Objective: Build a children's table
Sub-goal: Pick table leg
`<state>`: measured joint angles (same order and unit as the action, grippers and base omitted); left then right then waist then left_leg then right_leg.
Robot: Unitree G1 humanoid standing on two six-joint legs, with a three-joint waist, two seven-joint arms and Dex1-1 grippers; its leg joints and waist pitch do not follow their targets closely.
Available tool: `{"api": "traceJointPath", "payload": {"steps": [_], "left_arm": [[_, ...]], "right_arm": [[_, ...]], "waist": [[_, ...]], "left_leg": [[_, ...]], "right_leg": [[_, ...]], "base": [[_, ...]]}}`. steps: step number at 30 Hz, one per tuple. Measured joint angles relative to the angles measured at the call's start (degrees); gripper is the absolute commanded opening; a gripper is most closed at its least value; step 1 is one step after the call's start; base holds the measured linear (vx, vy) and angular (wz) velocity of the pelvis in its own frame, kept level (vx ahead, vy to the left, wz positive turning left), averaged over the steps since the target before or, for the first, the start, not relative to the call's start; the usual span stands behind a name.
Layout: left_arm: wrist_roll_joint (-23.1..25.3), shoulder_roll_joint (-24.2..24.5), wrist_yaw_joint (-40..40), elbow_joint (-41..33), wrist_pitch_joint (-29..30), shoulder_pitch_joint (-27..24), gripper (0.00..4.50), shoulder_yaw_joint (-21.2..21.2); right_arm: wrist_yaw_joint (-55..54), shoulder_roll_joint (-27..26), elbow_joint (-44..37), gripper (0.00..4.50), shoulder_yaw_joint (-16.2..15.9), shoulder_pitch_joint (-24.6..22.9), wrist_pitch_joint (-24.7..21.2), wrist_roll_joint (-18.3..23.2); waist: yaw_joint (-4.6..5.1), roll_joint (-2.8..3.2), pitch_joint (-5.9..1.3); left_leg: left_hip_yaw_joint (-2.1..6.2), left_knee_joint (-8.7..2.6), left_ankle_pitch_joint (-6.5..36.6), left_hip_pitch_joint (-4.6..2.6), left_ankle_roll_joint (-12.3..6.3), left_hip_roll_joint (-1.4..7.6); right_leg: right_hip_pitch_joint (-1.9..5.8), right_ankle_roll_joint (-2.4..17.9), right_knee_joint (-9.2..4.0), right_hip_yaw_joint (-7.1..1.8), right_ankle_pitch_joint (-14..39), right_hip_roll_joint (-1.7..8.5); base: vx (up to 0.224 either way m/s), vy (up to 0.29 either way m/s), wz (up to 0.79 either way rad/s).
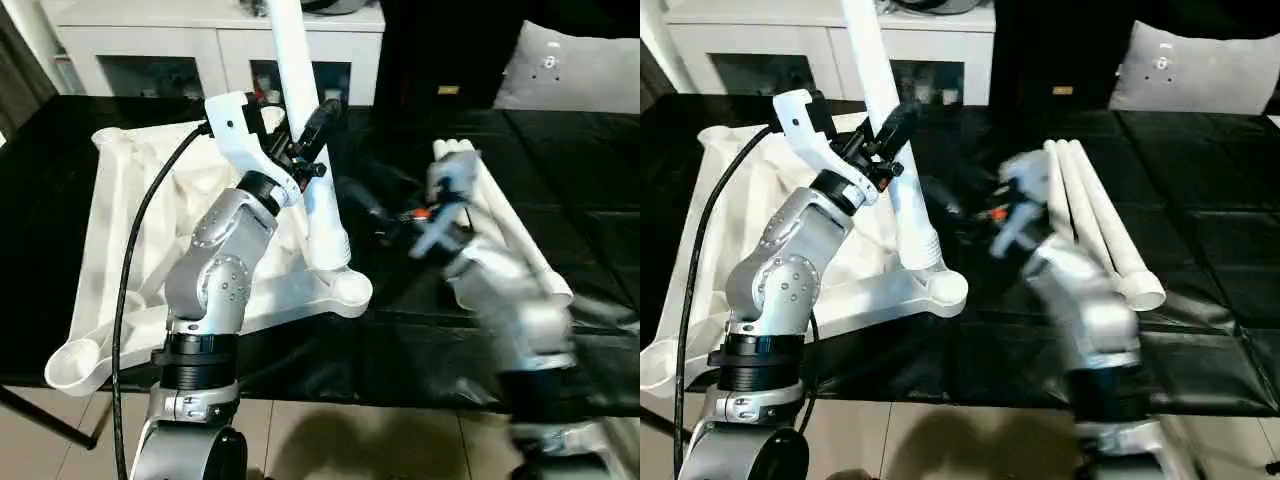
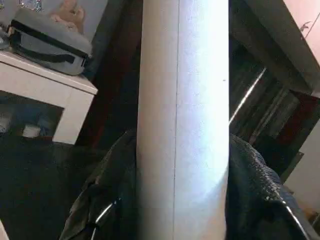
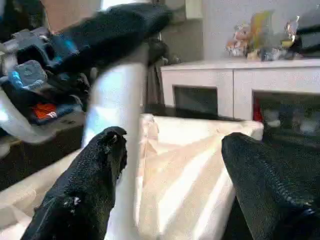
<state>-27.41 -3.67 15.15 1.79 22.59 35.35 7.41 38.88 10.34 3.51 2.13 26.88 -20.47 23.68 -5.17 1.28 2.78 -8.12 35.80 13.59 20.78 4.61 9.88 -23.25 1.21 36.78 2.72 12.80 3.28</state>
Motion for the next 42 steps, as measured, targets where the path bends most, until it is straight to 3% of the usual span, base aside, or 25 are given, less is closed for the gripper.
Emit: {"api": "traceJointPath", "payload": {"steps": [3, 5, 8, 15, 22, 33, 34, 42], "left_arm": [[-0.84, 0.73, 2.89, 0.37, 1.09, 0.00, 1.82, -0.65], [-1.72, 1.64, 5.24, 0.35, 1.64, 0.00, 1.82, -1.03], [-3.48, 4.24, 10.45, -0.23, 3.81, -0.03, 1.82, -3.11], [-6.06, 7.75, 19.27, -4.30, 6.58, -1.54, 1.82, -6.89], [-8.87, 7.65, 23.34, -7.61, 7.05, -1.74, 1.82, -8.86], [-9.42, 7.69, 24.65, -9.58, 7.97, -2.13, 1.82, -10.72], [-9.44, 7.69, 24.65, -9.58, 7.97, -2.14, 1.82, -10.73], [-9.44, 7.50, 24.63, -9.58, 7.96, -2.13, 1.82, -10.74]], "right_arm": [[5.37, 5.16, -0.03, 3.45, -0.32, 0.12, -6.98, 3.49], [8.70, 7.45, -0.03, 3.45, -0.66, 0.13, -8.98, 3.84], [14.78, 11.19, 0.06, 3.45, -2.45, 0.17, -9.79, 4.44], [24.43, 14.56, -0.02, 3.45, -4.95, 1.55, -11.74, 7.36], [28.80, 15.07, -0.07, 3.45, -7.08, 3.04, -12.74, 8.04], [31.83, 14.34, 1.80, 3.45, -8.44, 4.54, -12.75, 8.08], [32.01, 14.24, 1.81, 3.16, -8.45, 4.54, -12.75, 8.11], [32.65, 13.34, 3.33, 2.58, -9.37, 4.67, -13.08, 8.27]], "waist": [[-0.16, 0.00, 0.00], [-0.17, 0.00, 0.00], [-0.15, 0.00, 0.00], [-0.24, -0.02, 0.01], [-0.64, -0.19, 0.11], [-1.04, -0.46, 0.27], [-1.09, -0.47, 0.27], [-1.29, -0.50, 0.29]], "left_leg": [[0.00, 0.01, -0.01, 0.03, -0.03, 0.00], [0.00, 0.02, 0.00, 0.03, -0.04, 0.01], [0.00, 0.02, -0.02, 0.01, -0.06, 0.02], [-0.01, 0.07, -0.11, -0.06, -0.21, 0.04], [-0.04, 0.08, -0.21, -0.06, -0.33, 0.06], [-0.04, 0.08, -0.22, -0.04, -0.35, 0.06], [-0.04, 0.08, -0.22, -0.04, -0.35, 0.06], [-0.05, 0.09, -0.23, -0.04, -0.35, 0.06]], "right_leg": [[0.00, 0.00, -0.01, 0.01, 0.00, 0.00], [-0.01, 0.00, 0.00, 0.02, 0.00, 0.00], [-0.01, 0.00, 0.05, 0.03, 0.00, 0.00], [-0.01, 0.02, 0.23, 0.05, 0.00, 0.00], [-0.01, 0.12, 0.26, 0.06, -0.07, 0.01], [-0.01, 0.12, 0.26, 0.07, -0.07, 0.01], [-0.01, 0.12, 0.26, 0.07, -0.08, 0.01], [-0.01, 0.12, 0.27, 0.07, -0.08, 0.02]], "base": [[0.000, 0.000, 0.00], [0.000, 0.000, 0.00], [0.000, 0.000, 0.00], [0.000, 0.000, 0.00], [0.000, 0.000, 0.00], [0.000, 0.000, 0.00], [0.000, 0.000, 0.00], [0.000, 0.000, 0.00]]}}
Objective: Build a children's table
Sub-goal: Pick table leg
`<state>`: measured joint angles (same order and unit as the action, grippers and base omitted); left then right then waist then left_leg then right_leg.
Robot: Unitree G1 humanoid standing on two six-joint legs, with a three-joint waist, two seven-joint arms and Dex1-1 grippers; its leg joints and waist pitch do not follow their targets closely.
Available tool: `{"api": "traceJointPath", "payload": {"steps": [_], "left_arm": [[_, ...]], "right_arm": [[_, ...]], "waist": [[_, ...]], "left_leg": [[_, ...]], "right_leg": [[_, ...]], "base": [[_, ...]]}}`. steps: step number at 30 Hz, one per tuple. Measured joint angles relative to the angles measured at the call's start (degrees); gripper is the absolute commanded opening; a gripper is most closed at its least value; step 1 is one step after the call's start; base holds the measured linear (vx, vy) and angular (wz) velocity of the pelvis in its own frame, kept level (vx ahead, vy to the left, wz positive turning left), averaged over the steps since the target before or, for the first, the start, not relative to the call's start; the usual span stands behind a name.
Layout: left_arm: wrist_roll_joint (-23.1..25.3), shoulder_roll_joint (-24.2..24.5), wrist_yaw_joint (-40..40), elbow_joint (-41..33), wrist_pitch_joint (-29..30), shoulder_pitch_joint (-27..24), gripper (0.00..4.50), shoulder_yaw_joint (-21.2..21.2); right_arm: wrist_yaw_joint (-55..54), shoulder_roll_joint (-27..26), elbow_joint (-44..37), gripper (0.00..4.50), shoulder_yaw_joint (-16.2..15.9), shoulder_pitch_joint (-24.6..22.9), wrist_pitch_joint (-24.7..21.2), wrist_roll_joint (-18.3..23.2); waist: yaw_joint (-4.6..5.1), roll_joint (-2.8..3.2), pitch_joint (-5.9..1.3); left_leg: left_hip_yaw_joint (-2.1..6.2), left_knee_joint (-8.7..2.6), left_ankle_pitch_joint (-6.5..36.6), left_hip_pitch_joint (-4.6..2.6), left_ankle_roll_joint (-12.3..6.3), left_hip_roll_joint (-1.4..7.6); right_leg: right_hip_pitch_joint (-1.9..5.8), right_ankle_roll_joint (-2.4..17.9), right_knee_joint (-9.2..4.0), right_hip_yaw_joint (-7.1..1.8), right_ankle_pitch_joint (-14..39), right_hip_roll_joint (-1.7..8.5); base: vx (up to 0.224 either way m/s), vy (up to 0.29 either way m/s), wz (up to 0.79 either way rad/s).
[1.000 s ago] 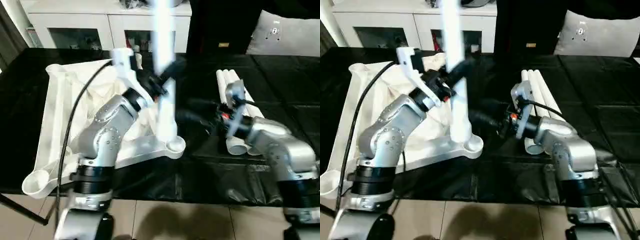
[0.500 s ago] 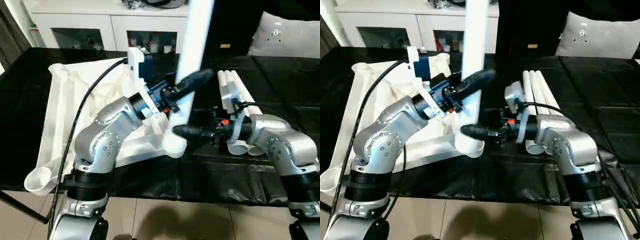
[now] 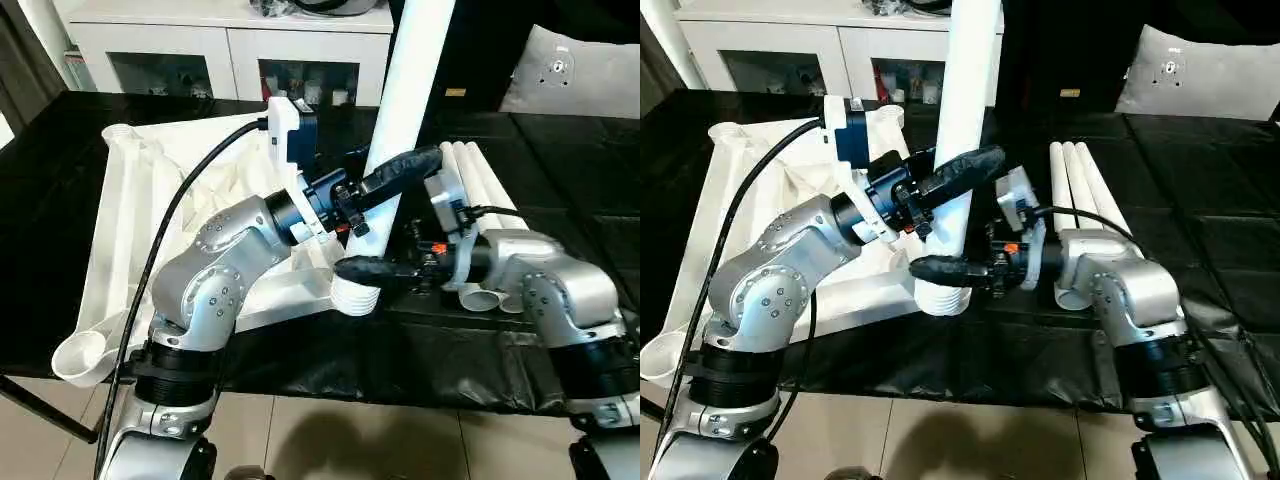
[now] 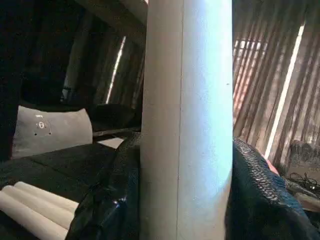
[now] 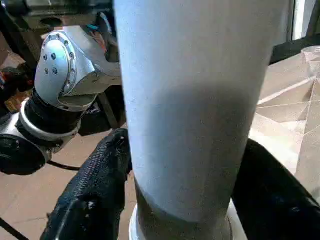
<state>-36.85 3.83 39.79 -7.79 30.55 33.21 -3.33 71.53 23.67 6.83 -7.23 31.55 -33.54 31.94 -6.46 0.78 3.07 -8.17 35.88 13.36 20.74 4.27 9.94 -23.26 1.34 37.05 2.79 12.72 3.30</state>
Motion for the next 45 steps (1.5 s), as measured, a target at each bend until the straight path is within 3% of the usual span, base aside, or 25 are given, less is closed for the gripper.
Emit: {"api": "traceJointPath", "payload": {"steps": [6, 18, 19, 20, 22, 24, 27, 29, 32, 33, 45], "left_arm": [[0.00, 0.04, -0.06, 0.00, 0.00, 0.00, 1.82, -0.07], [0.04, 0.08, -0.10, 0.08, 0.01, -0.08, 1.82, 0.01], [0.04, 0.09, -0.10, 0.08, 0.01, -0.08, 1.82, 0.01], [0.04, 0.10, -0.08, 0.07, 0.00, -0.08, 1.82, 0.01], [0.05, 0.09, -0.08, 0.07, -0.07, -0.07, 1.82, 0.00], [0.09, 0.10, -0.08, 0.07, -0.07, -0.07, 1.82, -0.21], [0.15, 0.11, 0.00, 0.07, -0.07, -0.07, 1.82, -0.54], [0.17, 0.10, 0.02, 0.08, -0.07, -0.07, 1.82, -1.07], [0.30, 0.14, 0.20, 0.10, -0.07, -0.07, 1.82, -1.29], [0.30, 0.19, 0.37, 0.11, -0.07, -0.07, 1.82, -1.29], [0.57, 0.81, 0.56, 0.35, -0.08, -0.22, 1.82, -1.25]], "right_arm": [[0.21, -0.18, 0.62, 2.02, 0.01, 0.00, -0.09, 0.01], [-0.18, -1.07, 1.29, 1.92, 0.12, 0.02, 0.70, -0.18], [-0.21, -1.08, 1.30, 2.47, 0.12, 0.02, 0.72, -0.18], [-0.28, -1.19, 1.35, 2.61, 0.21, 0.04, 0.62, -0.16], [-0.43, -1.78, 2.06, 2.61, 0.51, 0.29, 0.44, -0.01], [-0.44, -2.18, 2.33, 3.02, 0.56, 0.36, 0.37, 0.20], [-0.49, -2.21, 2.35, 3.07, 0.59, 0.56, 0.37, 0.21], [-0.45, -2.21, 2.35, 3.36, 0.61, 1.00, 0.37, 0.21], [-0.33, -2.18, 2.35, 3.40, 0.63, 1.66, 0.37, 0.24], [-0.29, -2.15, 2.35, 3.09, 0.63, 1.75, 0.37, 0.26], [0.28, -2.17, 2.42, 2.16, -0.23, 1.75, 0.66, -0.36]], "waist": [[0.01, -0.03, 0.02], [0.00, -0.03, 0.02], [-0.01, -0.03, 0.02], [0.00, -0.03, 0.02], [0.02, -0.03, 0.02], [0.00, -0.03, 0.02], [-0.02, -0.02, 0.02], [-0.01, -0.02, 0.02], [0.00, -0.02, 0.02], [-0.01, -0.02, 0.01], [-0.02, -0.02, 0.01]], "left_leg": [[0.00, 0.00, 0.00, 0.00, 0.00, 0.00], [-0.01, 0.02, 0.00, 0.01, 0.00, 0.00], [0.00, 0.03, 0.00, 0.00, 0.00, 0.00], [0.00, 0.03, 0.00, 0.00, 0.00, 0.00], [0.00, 0.04, 0.00, 0.00, 0.00, 0.00], [0.00, 0.04, 0.00, 0.00, 0.00, 0.00], [0.01, 0.06, 0.00, 0.02, 0.00, 0.00], [0.01, 0.07, 0.00, 0.02, -0.01, 0.00], [0.01, 0.08, -0.01, 0.01, 0.00, 0.01], [0.01, 0.08, -0.01, 0.01, 0.00, 0.01], [0.01, 0.11, -0.02, 0.02, 0.00, 0.02]], "right_leg": [[0.00, 0.00, 0.00, 0.00, 0.00, 0.00], [0.00, 0.00, 0.01, 0.00, 0.00, 0.00], [0.00, 0.00, 0.01, 0.00, 0.00, 0.00], [0.00, 0.00, 0.02, 0.00, 0.00, 0.00], [0.00, 0.00, 0.03, 0.01, -0.01, 0.00], [0.00, 0.01, 0.03, 0.01, -0.01, 0.00], [0.00, 0.01, 0.03, 0.01, -0.01, 0.00], [0.00, 0.02, 0.03, 0.01, -0.02, 0.00], [0.00, 0.03, 0.03, 0.02, -0.04, 0.00], [0.00, 0.03, 0.03, 0.02, -0.05, 0.00], [0.00, 0.04, 0.04, 0.03, -0.07, 0.00]], "base": [[0.000, 0.000, 0.00], [0.000, 0.000, 0.00], [0.000, 0.000, 0.00], [0.000, 0.000, 0.00], [0.000, 0.000, 0.00], [0.000, 0.000, 0.00], [0.000, 0.000, 0.00], [0.000, 0.000, 0.00], [0.000, 0.000, 0.00], [0.000, 0.000, 0.00], [0.000, 0.000, 0.00]]}}
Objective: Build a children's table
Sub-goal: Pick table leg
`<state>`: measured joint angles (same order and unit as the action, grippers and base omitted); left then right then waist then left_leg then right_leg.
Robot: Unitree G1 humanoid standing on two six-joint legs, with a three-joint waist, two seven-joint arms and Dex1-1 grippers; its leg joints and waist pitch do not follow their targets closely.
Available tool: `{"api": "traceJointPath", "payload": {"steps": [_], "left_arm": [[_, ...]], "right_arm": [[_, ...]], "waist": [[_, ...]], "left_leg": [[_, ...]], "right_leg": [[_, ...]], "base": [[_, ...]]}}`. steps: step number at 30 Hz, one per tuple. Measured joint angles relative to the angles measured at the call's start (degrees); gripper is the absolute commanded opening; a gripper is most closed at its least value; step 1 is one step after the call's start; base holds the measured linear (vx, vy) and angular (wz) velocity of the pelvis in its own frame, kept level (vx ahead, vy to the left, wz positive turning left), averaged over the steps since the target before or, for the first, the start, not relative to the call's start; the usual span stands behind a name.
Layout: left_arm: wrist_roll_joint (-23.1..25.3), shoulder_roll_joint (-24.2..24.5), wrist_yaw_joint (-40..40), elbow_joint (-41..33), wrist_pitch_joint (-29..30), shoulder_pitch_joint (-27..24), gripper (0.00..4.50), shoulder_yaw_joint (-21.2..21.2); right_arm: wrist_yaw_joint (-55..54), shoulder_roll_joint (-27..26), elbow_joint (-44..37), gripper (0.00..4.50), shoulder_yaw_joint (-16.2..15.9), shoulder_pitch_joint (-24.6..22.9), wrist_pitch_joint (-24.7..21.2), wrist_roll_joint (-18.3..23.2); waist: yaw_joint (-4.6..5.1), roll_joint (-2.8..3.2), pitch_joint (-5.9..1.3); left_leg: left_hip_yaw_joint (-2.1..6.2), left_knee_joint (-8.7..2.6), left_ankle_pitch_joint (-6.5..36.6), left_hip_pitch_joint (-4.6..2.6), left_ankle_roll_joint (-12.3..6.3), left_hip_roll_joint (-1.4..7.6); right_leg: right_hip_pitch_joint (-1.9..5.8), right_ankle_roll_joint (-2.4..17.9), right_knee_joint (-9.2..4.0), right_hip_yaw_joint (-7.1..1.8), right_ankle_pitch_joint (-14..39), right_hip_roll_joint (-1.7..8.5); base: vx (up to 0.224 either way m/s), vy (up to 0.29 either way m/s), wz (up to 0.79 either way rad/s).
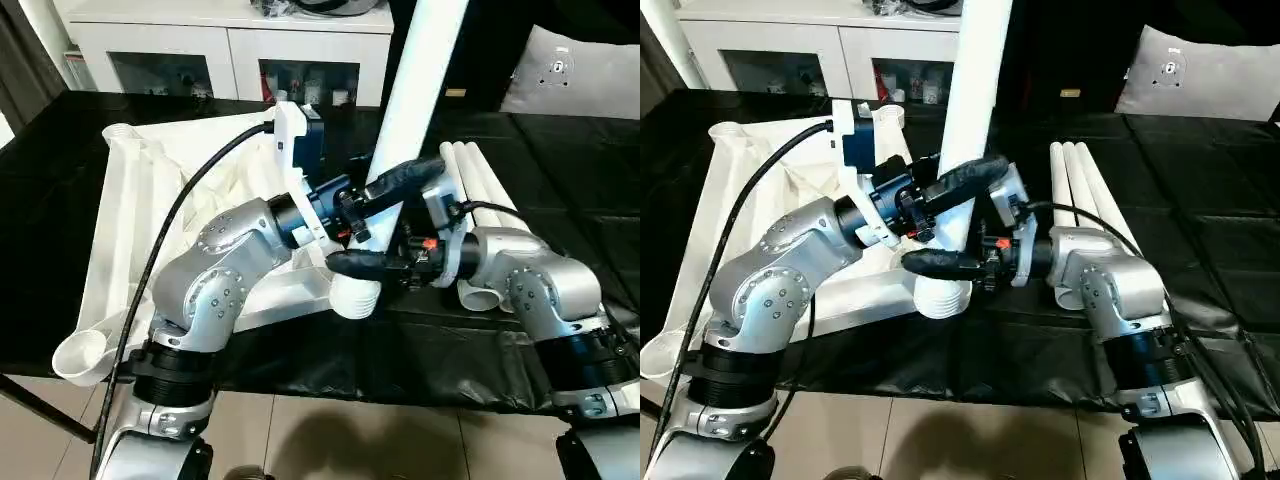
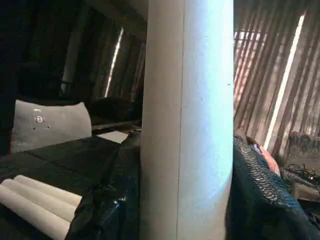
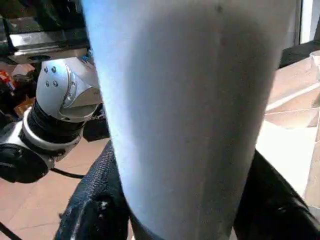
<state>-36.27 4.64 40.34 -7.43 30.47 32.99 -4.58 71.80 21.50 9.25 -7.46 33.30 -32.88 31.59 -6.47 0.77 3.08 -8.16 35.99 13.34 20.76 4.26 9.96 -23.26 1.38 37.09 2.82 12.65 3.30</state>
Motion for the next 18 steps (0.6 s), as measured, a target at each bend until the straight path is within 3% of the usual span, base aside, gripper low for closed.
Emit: {"api": "traceJointPath", "payload": {"steps": [6, 9, 18], "left_arm": [[0.04, 0.29, 0.02, 0.00, -0.19, -0.01, 1.82, 0.22], [0.27, 0.54, 0.12, 0.00, -0.43, -0.01, 1.82, 0.20], [1.13, 0.56, 0.21, 0.00, -0.67, -0.20, 1.82, -0.85]], "right_arm": [[-0.77, -0.69, 0.01, 1.92, -0.05, -0.02, 0.94, -0.47], [-1.40, -0.97, 0.07, 2.61, -0.27, -0.02, 1.76, -1.15], [-1.46, 0.30, 0.91, 3.33, 0.13, -0.01, 0.61, -0.71]], "waist": [[-0.01, 0.00, 0.00], [0.01, 0.00, 0.00], [-0.01, 0.01, 0.00]], "left_leg": [[0.00, 0.02, 0.00, 0.00, 0.00, 0.01], [0.00, 0.03, 0.00, 0.01, 0.00, 0.01], [0.00, 0.09, 0.00, 0.03, 0.00, 0.01]], "right_leg": [[0.00, 0.00, 0.00, 0.01, -0.01, 0.00], [0.00, 0.01, 0.00, 0.00, -0.02, 0.00], [0.00, 0.00, 0.00, 0.00, -0.06, 0.00]], "base": [[0.000, 0.000, 0.00], [0.000, 0.000, 0.00], [0.000, 0.000, 0.00]]}}
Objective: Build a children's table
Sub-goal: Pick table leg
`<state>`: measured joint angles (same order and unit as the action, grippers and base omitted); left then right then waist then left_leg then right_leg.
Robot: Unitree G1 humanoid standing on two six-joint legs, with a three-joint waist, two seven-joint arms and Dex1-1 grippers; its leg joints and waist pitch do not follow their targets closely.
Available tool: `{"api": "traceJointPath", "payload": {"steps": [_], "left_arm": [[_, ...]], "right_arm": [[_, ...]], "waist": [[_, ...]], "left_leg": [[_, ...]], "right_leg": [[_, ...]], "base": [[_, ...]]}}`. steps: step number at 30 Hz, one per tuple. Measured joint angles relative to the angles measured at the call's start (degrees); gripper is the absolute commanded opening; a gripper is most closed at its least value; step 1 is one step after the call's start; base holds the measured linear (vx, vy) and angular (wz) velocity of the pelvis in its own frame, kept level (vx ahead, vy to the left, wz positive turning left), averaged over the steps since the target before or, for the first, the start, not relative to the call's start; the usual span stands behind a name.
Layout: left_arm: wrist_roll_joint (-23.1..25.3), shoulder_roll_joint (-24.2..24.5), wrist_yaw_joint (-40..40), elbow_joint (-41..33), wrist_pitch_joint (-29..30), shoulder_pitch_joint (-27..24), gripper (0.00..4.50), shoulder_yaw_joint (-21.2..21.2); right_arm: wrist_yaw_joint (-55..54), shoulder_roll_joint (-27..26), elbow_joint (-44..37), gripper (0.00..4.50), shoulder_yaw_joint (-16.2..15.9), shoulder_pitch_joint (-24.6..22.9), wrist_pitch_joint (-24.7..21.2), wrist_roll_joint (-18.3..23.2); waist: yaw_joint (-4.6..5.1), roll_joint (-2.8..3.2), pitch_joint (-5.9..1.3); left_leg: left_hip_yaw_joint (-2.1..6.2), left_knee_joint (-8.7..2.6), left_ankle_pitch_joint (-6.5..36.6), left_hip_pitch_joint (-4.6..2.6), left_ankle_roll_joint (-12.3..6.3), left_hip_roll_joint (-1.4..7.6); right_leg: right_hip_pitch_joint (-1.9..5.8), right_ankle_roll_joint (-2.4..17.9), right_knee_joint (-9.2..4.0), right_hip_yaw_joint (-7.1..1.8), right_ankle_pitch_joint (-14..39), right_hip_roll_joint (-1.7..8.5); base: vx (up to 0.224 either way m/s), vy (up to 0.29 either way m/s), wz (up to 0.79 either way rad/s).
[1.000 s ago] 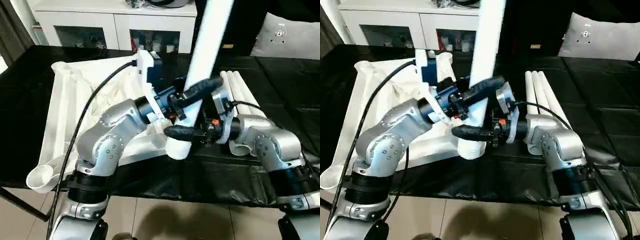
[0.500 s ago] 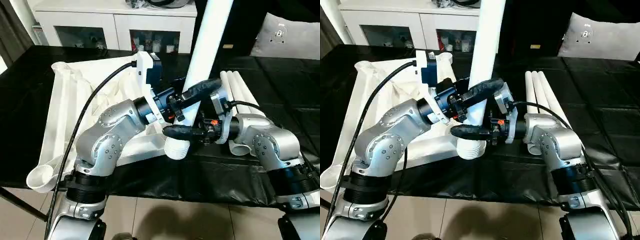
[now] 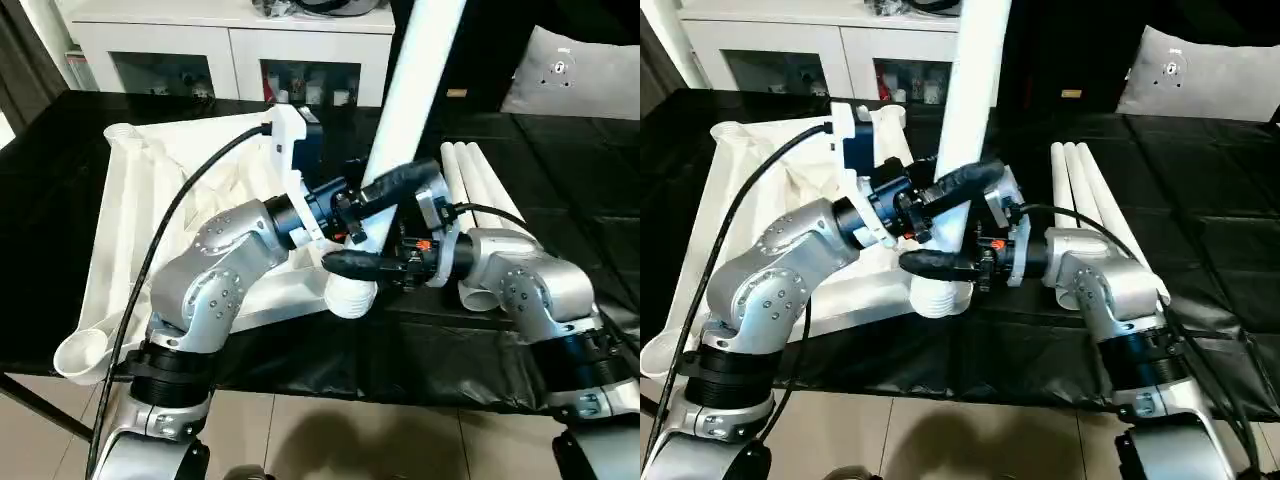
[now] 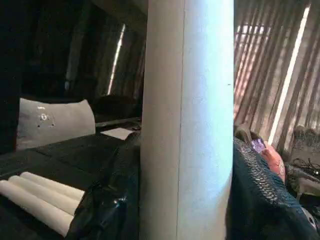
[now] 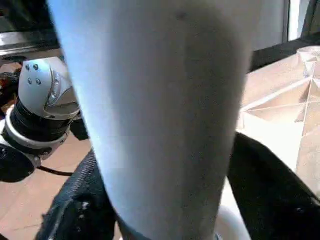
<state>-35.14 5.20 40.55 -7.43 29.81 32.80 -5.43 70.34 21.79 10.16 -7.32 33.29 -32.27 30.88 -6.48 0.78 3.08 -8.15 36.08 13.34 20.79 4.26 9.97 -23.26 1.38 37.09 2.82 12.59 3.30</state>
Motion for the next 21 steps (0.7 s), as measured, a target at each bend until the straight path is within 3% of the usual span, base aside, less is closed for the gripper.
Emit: {"api": "traceJointPath", "payload": {"steps": [3, 19, 20, 21], "left_arm": [[0.00, -0.10, 0.26, 0.00, 0.00, 0.00, 1.82, -0.05], [0.00, -0.14, 0.52, 1.02, -0.07, 0.02, 1.82, -0.04], [0.00, -0.17, 0.53, 1.02, -0.08, 0.02, 1.82, -0.04], [0.00, -0.19, 0.53, 1.02, -0.08, 0.02, 1.82, -0.05]], "right_arm": [[0.10, 0.42, 0.00, 3.64, 0.09, 0.00, 0.00, 0.04], [1.25, 1.69, -0.45, 3.64, 0.66, -0.77, -2.31, 1.31], [1.23, 1.65, -0.45, 3.30, 0.66, -0.77, -2.47, 1.35], [1.19, 1.55, -0.45, 3.30, 0.66, -0.77, -2.56, 1.35]], "waist": [[0.08, 0.01, -0.01], [0.02, 0.05, -0.03], [0.02, 0.05, -0.03], [0.03, 0.06, -0.03]], "left_leg": [[0.00, 0.01, 0.00, 0.00, 0.00, 0.01], [0.00, 0.12, -0.14, 0.03, -0.10, 0.02], [0.00, 0.12, -0.17, 0.03, -0.07, 0.02], [0.00, 0.12, -0.19, 0.03, -0.06, 0.02]], "right_leg": [[0.00, -0.01, 0.00, 0.01, -0.03, 0.00], [0.01, 0.09, -0.01, 0.01, -0.26, 0.00], [0.01, 0.11, -0.01, 0.01, -0.29, 0.00], [0.01, 0.11, -0.01, 0.01, -0.31, 0.00]], "base": [[0.000, 0.000, 0.00], [0.000, 0.000, 0.00], [0.000, 0.000, 0.00], [0.000, 0.000, 0.00]]}}
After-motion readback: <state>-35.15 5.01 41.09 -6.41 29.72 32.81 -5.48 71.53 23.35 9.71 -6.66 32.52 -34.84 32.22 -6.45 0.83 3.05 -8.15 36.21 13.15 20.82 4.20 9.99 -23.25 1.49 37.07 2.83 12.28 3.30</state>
